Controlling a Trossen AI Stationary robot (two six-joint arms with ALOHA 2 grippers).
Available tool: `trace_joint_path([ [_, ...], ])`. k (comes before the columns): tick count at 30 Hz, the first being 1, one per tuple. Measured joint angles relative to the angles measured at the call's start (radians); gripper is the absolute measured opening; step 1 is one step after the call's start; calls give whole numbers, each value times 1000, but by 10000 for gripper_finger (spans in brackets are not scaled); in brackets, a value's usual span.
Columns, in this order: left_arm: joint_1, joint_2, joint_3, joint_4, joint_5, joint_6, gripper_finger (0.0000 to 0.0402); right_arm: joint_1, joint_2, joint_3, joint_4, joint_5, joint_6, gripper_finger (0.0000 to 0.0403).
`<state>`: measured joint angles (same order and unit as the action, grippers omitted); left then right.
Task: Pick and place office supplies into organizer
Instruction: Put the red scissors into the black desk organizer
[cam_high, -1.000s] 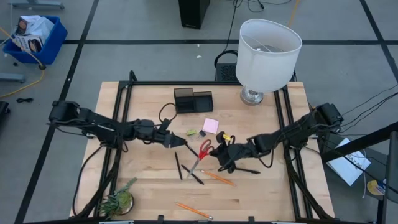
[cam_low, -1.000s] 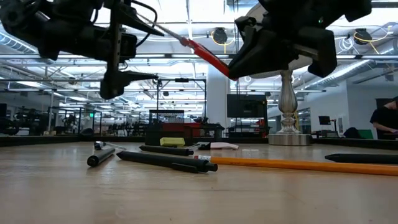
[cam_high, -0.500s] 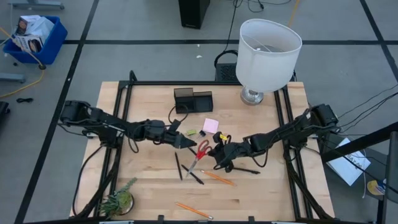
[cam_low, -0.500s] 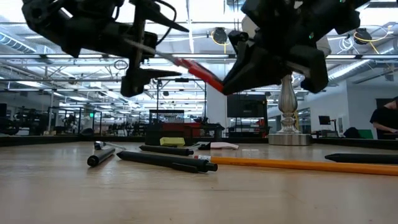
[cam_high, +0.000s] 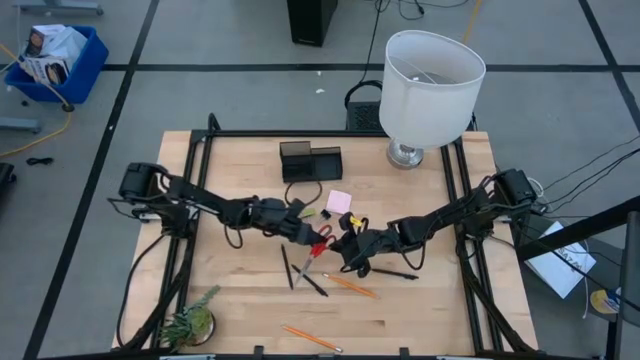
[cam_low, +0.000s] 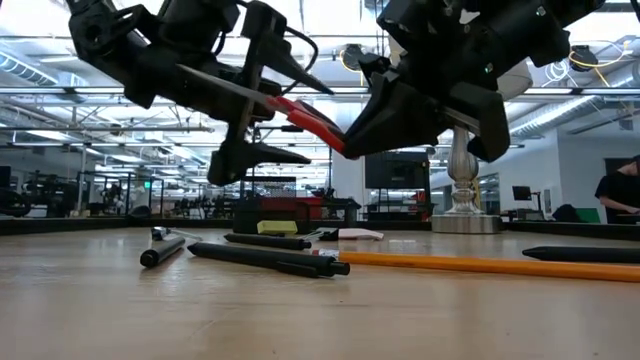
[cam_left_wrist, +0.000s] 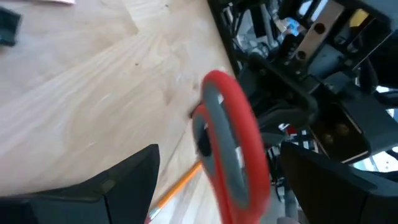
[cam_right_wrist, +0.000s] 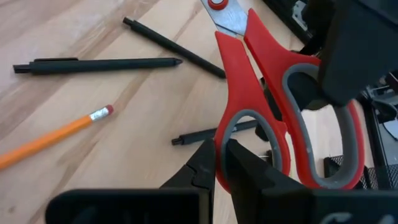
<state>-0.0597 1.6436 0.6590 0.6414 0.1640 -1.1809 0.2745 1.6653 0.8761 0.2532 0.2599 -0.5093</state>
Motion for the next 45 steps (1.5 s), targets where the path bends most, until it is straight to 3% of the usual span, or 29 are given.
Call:
trace_joint_path([
  [8,3,0,5,-8,14,-1,329,0,0,0,5,-3,-7,20],
  [18,20,0,5,-13,12,8,204,3,0,0,19,-53,-14,20],
  [35,21,0,5,9,35,79,47,2,0,0,18,-50,-9,20],
  [45,21,-1,5,3,54,174,42,6,0,-1,18,-28,-2,19],
])
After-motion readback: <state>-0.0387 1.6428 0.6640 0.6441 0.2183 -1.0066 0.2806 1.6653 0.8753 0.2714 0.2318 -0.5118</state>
